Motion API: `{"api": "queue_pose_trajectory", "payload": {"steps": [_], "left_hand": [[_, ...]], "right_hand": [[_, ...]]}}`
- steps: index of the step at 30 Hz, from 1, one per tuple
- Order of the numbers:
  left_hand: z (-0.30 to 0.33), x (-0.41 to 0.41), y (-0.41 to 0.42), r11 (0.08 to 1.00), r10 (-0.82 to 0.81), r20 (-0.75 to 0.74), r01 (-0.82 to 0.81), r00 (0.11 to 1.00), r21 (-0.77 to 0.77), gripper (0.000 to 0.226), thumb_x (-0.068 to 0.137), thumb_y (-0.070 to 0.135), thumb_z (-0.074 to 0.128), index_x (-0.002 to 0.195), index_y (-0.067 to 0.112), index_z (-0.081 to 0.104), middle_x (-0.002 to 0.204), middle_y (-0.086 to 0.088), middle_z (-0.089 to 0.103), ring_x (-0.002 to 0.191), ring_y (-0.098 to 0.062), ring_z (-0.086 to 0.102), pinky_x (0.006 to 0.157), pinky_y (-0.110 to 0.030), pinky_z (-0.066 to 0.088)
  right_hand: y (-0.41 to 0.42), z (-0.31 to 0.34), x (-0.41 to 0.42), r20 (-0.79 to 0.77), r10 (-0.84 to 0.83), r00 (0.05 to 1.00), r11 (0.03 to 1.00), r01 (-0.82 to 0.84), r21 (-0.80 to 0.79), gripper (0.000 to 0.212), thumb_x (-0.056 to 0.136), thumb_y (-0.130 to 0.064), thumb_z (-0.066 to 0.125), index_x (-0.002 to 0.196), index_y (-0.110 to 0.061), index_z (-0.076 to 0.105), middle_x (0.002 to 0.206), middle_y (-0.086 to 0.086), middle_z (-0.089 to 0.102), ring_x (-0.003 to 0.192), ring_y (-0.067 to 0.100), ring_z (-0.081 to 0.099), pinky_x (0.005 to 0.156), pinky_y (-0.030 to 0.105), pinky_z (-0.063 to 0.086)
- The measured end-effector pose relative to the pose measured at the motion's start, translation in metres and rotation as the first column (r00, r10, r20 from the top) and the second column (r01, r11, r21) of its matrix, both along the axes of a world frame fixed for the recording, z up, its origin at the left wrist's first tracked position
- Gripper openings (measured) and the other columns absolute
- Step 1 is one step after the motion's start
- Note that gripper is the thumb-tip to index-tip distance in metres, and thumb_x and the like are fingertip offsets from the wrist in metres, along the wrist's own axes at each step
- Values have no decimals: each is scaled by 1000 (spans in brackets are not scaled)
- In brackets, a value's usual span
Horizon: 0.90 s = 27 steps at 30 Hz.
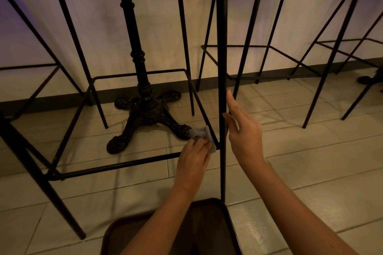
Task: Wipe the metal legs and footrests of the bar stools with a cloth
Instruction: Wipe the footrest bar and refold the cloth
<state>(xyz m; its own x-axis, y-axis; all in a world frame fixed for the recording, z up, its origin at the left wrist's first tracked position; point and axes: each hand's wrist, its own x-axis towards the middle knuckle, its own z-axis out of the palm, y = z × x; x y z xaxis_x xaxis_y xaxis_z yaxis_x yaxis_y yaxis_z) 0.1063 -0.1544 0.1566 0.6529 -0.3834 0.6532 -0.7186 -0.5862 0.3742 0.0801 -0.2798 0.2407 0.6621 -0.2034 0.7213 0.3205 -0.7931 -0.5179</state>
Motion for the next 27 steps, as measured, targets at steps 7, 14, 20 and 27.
{"api": "queue_pose_trajectory", "payload": {"steps": [7,14,20,27], "left_hand": [[1,-6,-11,998,13,-76,-18,997,-64,27,85,17,61,109,4,65,108,-9,62,99,-16,55,90,-23,46],[4,-3,2,1000,6,-24,-6,1000,-16,26,85,20,55,104,6,66,101,-5,65,93,-13,51,77,-26,51],[0,-1,13,999,25,36,-25,999,-25,28,73,5,74,100,4,67,95,-6,66,88,-14,51,73,-29,53],[-1,3,16,997,-29,143,18,989,74,32,65,-2,78,95,2,67,91,-9,67,83,-21,57,74,-31,53]], "right_hand": [[4,-7,-6,17,32,999,999,-31,-23,63,87,0,57,140,-21,29,136,4,49,113,11,55,92,1,35],[11,-15,-4,-11,-9,1000,994,8,-105,53,91,-20,44,142,-19,28,146,-1,36,90,3,55,63,0,38],[13,-15,-6,-28,-29,999,994,26,-108,53,91,-26,41,142,-19,29,146,-2,36,78,-5,48,59,-1,34],[15,-16,-5,-14,-41,999,996,40,-80,55,92,-16,54,142,-15,33,147,-3,35,95,1,54,69,10,43]]}}
